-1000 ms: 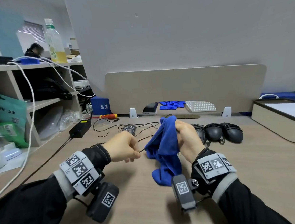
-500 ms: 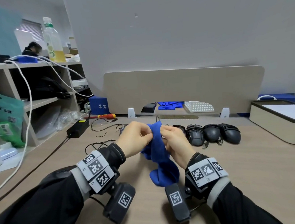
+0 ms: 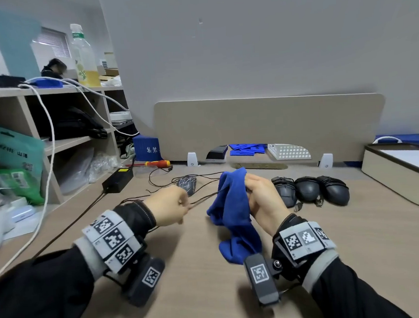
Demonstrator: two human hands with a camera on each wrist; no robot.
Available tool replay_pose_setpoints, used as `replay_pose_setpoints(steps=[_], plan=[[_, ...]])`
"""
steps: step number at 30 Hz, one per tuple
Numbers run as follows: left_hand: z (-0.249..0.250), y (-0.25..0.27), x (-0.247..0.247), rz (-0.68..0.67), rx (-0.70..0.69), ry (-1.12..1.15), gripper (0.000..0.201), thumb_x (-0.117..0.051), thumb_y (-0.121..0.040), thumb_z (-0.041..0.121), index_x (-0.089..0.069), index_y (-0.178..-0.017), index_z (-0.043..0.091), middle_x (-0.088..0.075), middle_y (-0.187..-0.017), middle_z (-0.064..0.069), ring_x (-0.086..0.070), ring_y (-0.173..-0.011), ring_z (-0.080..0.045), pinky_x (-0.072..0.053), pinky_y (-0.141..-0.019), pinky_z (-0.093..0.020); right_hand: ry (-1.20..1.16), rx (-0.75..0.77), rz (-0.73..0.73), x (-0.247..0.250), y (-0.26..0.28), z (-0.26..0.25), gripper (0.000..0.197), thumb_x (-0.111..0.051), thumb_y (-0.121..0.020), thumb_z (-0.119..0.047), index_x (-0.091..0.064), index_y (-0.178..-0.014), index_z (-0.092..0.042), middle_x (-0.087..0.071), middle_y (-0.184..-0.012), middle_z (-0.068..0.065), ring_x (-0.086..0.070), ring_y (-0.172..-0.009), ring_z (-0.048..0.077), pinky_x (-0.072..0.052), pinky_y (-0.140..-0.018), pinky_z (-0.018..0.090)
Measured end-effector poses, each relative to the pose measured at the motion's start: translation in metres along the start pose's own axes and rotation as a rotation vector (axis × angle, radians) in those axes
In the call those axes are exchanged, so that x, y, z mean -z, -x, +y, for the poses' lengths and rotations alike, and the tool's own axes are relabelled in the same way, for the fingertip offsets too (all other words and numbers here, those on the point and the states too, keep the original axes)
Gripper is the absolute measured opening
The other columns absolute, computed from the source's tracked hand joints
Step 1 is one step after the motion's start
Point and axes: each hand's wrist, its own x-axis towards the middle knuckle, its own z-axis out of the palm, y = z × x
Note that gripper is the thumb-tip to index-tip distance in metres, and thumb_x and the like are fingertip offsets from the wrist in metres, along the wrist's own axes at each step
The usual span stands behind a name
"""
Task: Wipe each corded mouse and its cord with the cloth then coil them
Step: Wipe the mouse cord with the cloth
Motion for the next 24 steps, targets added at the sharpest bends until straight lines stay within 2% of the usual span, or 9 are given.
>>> replay_pose_setpoints(steps=[2,4,7,10,13,15,17,21,24], plan=[[0.02,-0.004,-0.007,-0.012,-0.04,0.244,0.004,-0.059,-0.095,0.017,-0.06,-0.094,0.013,-0.072,-0.074,-0.005,-0.059,-0.057,-0.008,-0.051,-0.064,-0.026,0.063,0.024,-0.036,-0.004,0.001,0.006,0.017,-0.052,-0.095,-0.004,-0.069,-0.094,-0.005,-0.056,-0.07,0.01,-0.052,-0.057,0.017,-0.04,-0.051,0.023],[0.039,-0.007,-0.016,-0.004,-0.056,0.42,0.011,-0.057,-0.096,0.016,-0.061,-0.092,0.007,-0.069,-0.071,-0.008,-0.061,-0.06,-0.015,-0.047,-0.052,-0.022,0.108,0.024,-0.081,-0.007,0.004,0.011,0.018,-0.053,-0.093,-0.008,-0.07,-0.091,-0.006,-0.057,-0.081,0.015,-0.052,-0.069,0.026,-0.039,-0.062,0.029],[0.047,-0.01,-0.03,0.088,-0.112,0.523,0.027,-0.052,-0.098,0.01,-0.054,-0.071,0.009,-0.06,-0.066,-0.013,-0.058,-0.049,-0.016,-0.045,-0.046,-0.023,0.097,0.01,-0.094,-0.007,0.008,0.01,0.029,-0.047,-0.096,0.001,-0.07,-0.08,-0.006,-0.068,-0.068,0.008,-0.062,-0.055,0.019,-0.047,-0.051,0.022],[0.039,-0.005,-0.031,0.128,-0.149,0.426,0.027,-0.054,-0.099,0.012,-0.056,-0.072,0.008,-0.057,-0.059,0.001,-0.047,-0.04,-0.006,-0.048,-0.044,-0.025,0.078,0.0,-0.089,-0.009,0.008,0.012,0.027,-0.049,-0.089,0.002,-0.069,-0.074,-0.005,-0.06,-0.065,0.01,-0.054,-0.055,0.021,-0.044,-0.055,0.028],[0.025,0.0,-0.021,0.015,-0.127,0.377,0.025,-0.053,-0.1,0.015,-0.063,-0.084,-0.001,-0.054,-0.047,0.012,-0.047,-0.046,-0.013,-0.049,-0.046,-0.025,0.058,-0.021,0.036,-0.007,0.003,0.014,0.027,-0.044,-0.091,0.003,-0.064,-0.075,-0.007,-0.045,-0.051,-0.002,-0.036,-0.04,0.009,-0.029,-0.042,0.021],[0.013,0.003,-0.011,-0.05,-0.103,0.333,0.026,-0.054,-0.1,0.017,-0.065,-0.083,0.002,-0.054,-0.051,0.007,-0.049,-0.046,-0.014,-0.051,-0.049,-0.026,-0.008,-0.01,0.079,-0.001,0.0,0.007,0.023,-0.045,-0.09,0.003,-0.065,-0.083,-0.007,-0.044,-0.054,-0.002,-0.035,-0.041,0.008,-0.028,-0.041,0.02],[0.001,0.005,-0.001,-0.112,-0.056,0.274,0.027,-0.056,-0.1,0.02,-0.066,-0.077,0.01,-0.055,-0.055,-0.003,-0.054,-0.047,-0.015,-0.053,-0.052,-0.027,-0.055,0.002,0.107,0.004,-0.003,0.002,0.024,-0.046,-0.089,0.003,-0.064,-0.079,-0.009,-0.043,-0.057,0.0,-0.034,-0.044,0.01,-0.028,-0.042,0.021],[-0.014,0.006,0.011,-0.176,0.055,0.193,0.027,-0.056,-0.1,0.022,-0.066,-0.077,0.012,-0.056,-0.048,0.004,-0.057,-0.046,-0.009,-0.05,-0.054,-0.024,-0.039,0.025,0.055,0.001,0.0,0.001,0.024,-0.047,-0.09,0.002,-0.065,-0.078,-0.009,-0.043,-0.058,0.001,-0.035,-0.047,0.012,-0.028,-0.043,0.022],[-0.009,0.005,0.009,-0.156,0.06,0.117,0.02,-0.059,-0.097,0.019,-0.068,-0.08,0.013,-0.072,-0.067,-0.004,-0.059,-0.052,-0.007,-0.051,-0.062,-0.024,-0.022,0.027,-0.032,-0.003,0.001,0.005,0.021,-0.045,-0.095,0.001,-0.065,-0.092,-0.005,-0.044,-0.065,0.006,-0.039,-0.051,0.015,-0.032,-0.045,0.023]])
